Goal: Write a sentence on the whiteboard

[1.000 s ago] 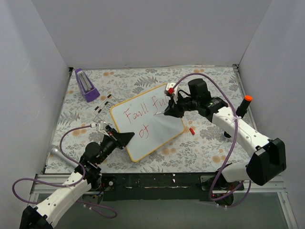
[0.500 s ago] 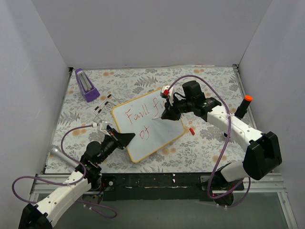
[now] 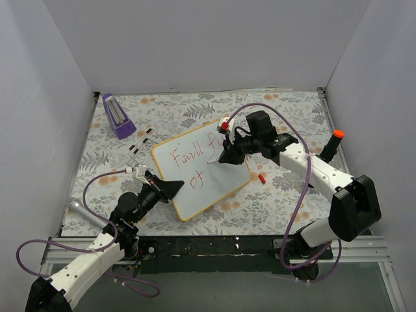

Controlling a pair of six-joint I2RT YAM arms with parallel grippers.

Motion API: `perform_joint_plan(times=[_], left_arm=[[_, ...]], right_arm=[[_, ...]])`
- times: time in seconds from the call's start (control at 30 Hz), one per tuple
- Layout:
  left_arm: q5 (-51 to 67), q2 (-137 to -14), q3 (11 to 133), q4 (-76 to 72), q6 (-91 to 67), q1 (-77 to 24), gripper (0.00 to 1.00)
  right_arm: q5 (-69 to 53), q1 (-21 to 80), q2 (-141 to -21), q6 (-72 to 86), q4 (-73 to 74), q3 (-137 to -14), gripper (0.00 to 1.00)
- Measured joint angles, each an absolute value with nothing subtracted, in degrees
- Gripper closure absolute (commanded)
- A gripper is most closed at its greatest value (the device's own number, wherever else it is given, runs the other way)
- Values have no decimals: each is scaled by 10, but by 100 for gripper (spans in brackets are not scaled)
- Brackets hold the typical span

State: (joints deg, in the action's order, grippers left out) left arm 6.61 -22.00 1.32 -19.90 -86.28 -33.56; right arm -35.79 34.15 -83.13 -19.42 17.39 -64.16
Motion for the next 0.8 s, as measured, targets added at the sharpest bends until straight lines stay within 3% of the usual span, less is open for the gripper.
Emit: perform_joint_plan(times=[0.8], left_arm=[[60, -220, 13, -200, -862, -335, 100]], right_arm=[[-382, 350, -811, -242, 215, -582, 99]])
